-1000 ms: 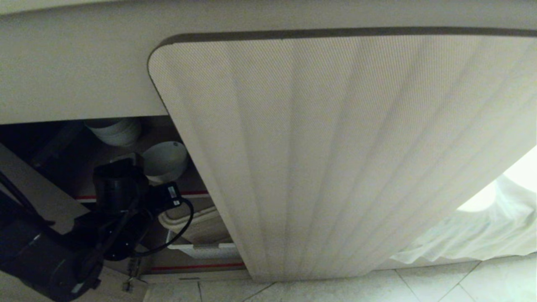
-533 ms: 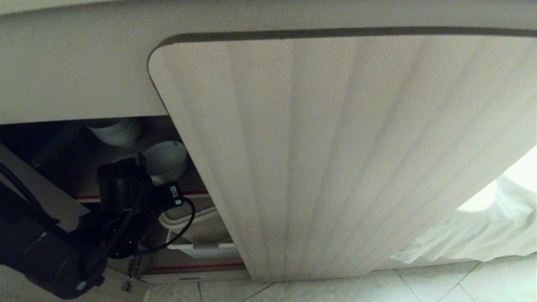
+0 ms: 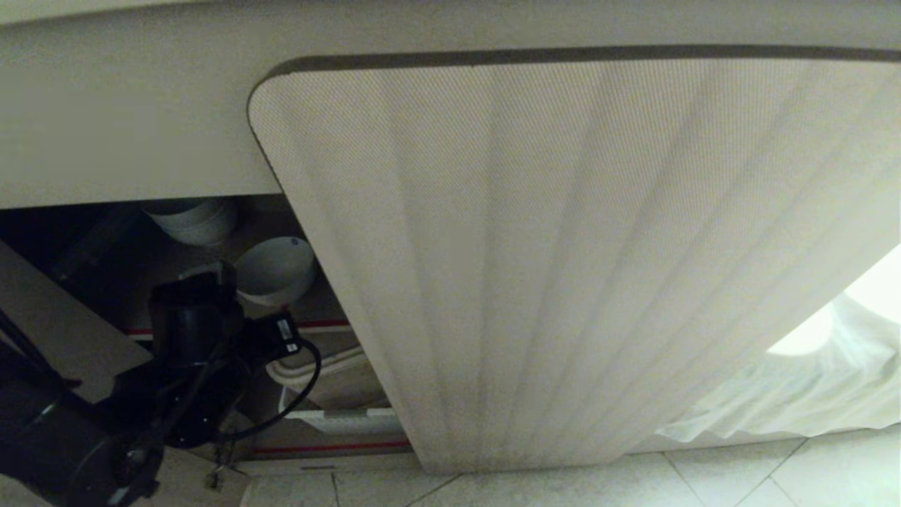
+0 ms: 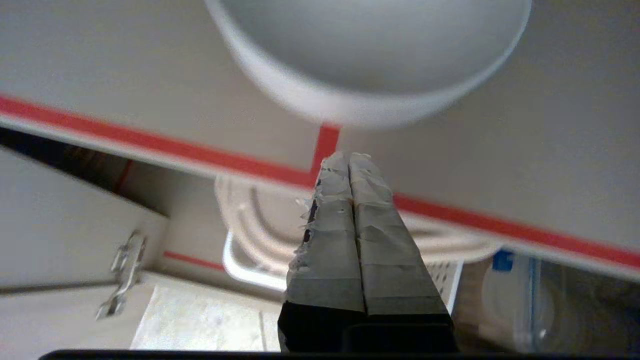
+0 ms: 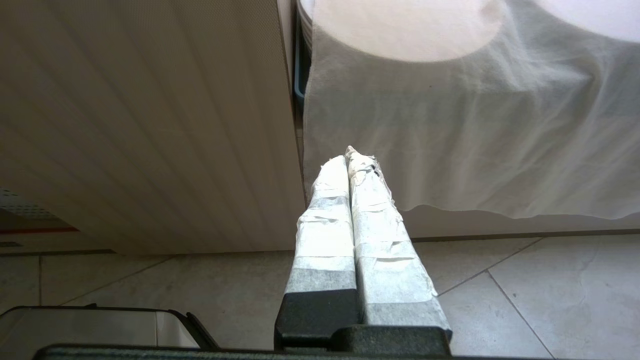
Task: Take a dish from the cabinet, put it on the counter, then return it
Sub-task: Close the cabinet door
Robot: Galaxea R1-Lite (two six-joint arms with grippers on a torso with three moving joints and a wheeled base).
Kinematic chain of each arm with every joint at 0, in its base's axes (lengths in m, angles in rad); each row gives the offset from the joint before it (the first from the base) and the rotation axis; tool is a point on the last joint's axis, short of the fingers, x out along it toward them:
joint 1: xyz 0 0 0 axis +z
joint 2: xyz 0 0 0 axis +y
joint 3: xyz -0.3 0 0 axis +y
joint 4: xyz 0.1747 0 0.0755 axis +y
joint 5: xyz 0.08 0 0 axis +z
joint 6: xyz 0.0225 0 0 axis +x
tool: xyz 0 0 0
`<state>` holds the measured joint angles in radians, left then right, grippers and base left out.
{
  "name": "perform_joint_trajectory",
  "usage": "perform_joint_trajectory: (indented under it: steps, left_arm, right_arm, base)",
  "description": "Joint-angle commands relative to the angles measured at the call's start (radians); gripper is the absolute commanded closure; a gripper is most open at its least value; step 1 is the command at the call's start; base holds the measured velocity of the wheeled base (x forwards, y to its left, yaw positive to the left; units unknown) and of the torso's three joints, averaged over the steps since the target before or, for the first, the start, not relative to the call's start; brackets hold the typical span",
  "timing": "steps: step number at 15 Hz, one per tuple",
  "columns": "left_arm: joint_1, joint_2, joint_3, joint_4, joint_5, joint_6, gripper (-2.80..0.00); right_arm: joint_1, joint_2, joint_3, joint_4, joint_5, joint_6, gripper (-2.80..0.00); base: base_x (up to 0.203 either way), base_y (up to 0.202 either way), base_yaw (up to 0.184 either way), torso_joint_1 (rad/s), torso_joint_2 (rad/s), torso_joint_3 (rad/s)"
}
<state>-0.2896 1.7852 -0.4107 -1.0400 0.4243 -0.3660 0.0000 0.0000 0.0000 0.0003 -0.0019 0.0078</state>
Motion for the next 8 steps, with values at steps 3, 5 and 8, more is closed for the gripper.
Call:
perform_joint_trajectory:
  steps: [3,5,8]
  left_arm:
    - [-0.006,-0.077,0.089,-0.006,0.002,-0.004,0.0]
    - [-0.008,-0.113,0.132,-0.006,0.001,-0.004,0.0]
    - [-0.015,-0.174,0.206,-0.006,0.0,-0.004,0.0]
  right_arm:
    - [0.0,0.0,0.0,0.0,0.0,0.0,0.0]
    - [0.001,0.0,0.0,0.0,0.0,0.0,0.0]
    - [0.0,0.0,0.0,0.0,0.0,0.0,0.0]
  base:
    - [0.0,0.0,0.0,0.0,0.0,0.0]
    - [0.0,0.0,0.0,0.0,0.0,0.0]
    - [0.0,0.0,0.0,0.0,0.0,0.0]
